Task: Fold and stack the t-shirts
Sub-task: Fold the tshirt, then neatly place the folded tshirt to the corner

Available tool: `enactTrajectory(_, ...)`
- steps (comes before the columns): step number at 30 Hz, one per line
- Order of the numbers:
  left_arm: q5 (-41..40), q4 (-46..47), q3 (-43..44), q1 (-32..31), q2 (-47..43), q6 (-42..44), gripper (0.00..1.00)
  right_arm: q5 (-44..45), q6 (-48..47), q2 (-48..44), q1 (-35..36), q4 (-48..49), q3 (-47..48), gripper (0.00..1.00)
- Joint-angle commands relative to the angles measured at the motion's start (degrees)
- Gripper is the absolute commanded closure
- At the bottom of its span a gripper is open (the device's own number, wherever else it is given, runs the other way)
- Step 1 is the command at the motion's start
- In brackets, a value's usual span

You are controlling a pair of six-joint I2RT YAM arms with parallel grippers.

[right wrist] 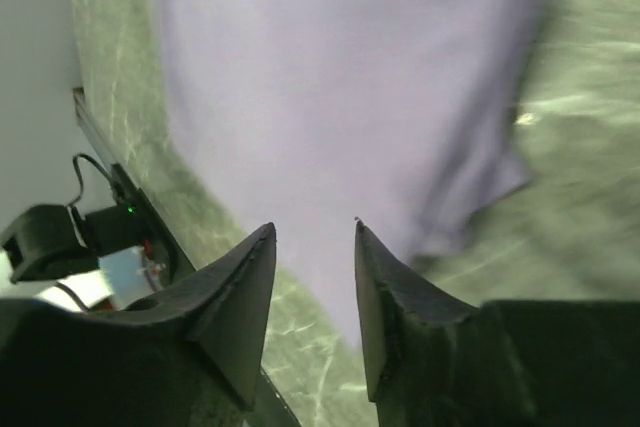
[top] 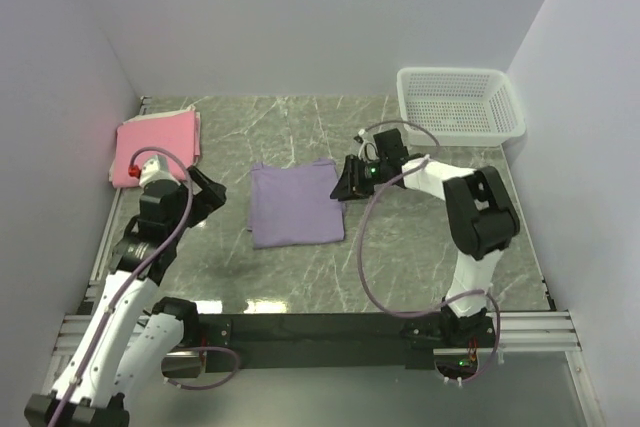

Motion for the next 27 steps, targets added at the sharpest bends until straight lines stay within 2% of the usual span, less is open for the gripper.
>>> enactTrajectory(1,-7.4,-2.7,1.4,0.2,-4.4,2.6,0.01,8.5,-5.4,-11.4,5.6,-5.8,1.8,0.55)
enactTrajectory(5,-10.7,-2.7,0.2,0.2,-6.5,4.2,0.01,24.6,-9.3,-12.9,18.3,-12.9,8.1,0.49)
enactTrajectory(8,-10.2,-2.2,-1.2,0.3,-5.4,5.1,0.01,31.2,-10.7,-10.0,27.7,-15.7,13.8,0.45)
enactTrajectory(11,-9.0,-1.2,-2.0,1.3,-2.3,4.7,0.01,43.3,-13.8,-2.5,37.9,-18.9,22.7,0.39)
enactTrajectory(18,-5.1,-0.8,-2.0,7.5,2.7,5.5,0.01,49.8,-17.3,8.4,44.3,-21.1,31.2,0.37)
enactTrajectory(22,-1.3,-0.1,-2.0,13.8,6.1,6.2,0.01,51.1,-18.3,13.5,46.3,-23.0,36.6,0.37)
enactTrajectory(27,-0.8,-0.6,-2.0,15.7,9.0,6.0,0.01,54.5,-19.1,17.5,47.4,-22.4,37.5,0.39)
